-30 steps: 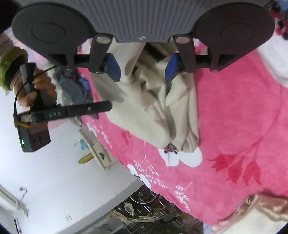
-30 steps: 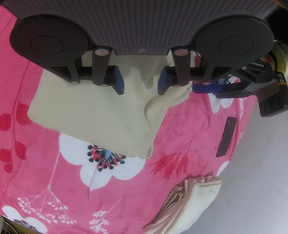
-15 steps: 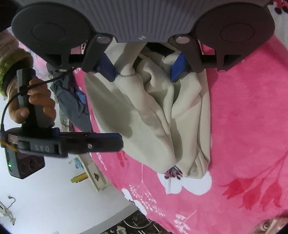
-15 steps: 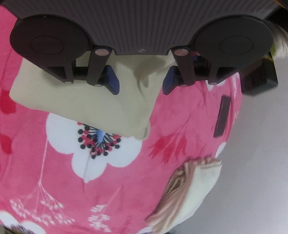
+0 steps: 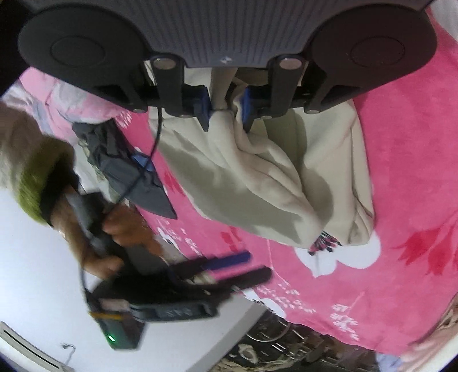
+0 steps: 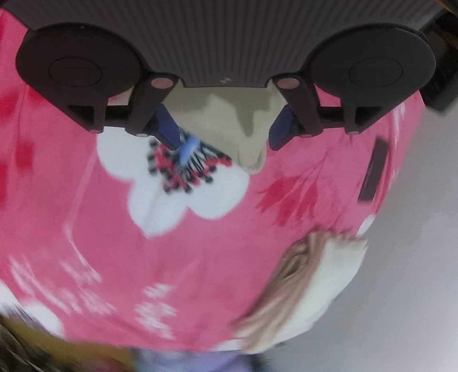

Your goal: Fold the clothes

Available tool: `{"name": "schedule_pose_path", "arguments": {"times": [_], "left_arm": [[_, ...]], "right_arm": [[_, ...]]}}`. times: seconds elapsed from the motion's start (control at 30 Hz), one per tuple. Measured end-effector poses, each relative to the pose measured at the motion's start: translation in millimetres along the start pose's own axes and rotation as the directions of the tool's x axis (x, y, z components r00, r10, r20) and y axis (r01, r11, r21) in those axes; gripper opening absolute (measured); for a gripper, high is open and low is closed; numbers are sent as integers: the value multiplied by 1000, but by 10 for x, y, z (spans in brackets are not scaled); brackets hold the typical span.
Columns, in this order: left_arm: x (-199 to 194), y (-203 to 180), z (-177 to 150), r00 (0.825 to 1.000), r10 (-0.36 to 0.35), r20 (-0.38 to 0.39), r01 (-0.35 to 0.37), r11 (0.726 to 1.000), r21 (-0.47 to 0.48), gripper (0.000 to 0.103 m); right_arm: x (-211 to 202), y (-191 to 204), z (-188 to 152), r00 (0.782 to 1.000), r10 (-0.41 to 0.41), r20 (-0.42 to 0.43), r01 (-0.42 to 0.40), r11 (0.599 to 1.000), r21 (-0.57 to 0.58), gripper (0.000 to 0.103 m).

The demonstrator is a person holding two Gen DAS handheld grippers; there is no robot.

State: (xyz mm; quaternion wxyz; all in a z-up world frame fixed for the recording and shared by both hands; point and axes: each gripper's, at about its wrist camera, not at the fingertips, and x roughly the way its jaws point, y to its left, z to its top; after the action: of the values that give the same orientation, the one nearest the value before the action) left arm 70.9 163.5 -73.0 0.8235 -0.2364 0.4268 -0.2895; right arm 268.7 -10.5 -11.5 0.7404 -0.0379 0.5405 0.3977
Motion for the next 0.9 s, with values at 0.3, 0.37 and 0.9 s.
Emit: {"name": "schedule_pose_path", "arguments": {"times": [0.3,0.37,0.9], "left_arm": [[-20,24,-119,1000,27,-12,-27,999,32,21],[-15,18,-127,999,34,-15,-33,998,46,22],[9,-3,-246,998,51,-21,-49,993,105,22]], "right_arm": [[453,34,-68,986,46,-161,-106,915,-390,70],[573,53,-93,983,23,-182,-100,897,-430,69],[247,517,-627,998,-11,-61,-32,746,-665,21]]}}
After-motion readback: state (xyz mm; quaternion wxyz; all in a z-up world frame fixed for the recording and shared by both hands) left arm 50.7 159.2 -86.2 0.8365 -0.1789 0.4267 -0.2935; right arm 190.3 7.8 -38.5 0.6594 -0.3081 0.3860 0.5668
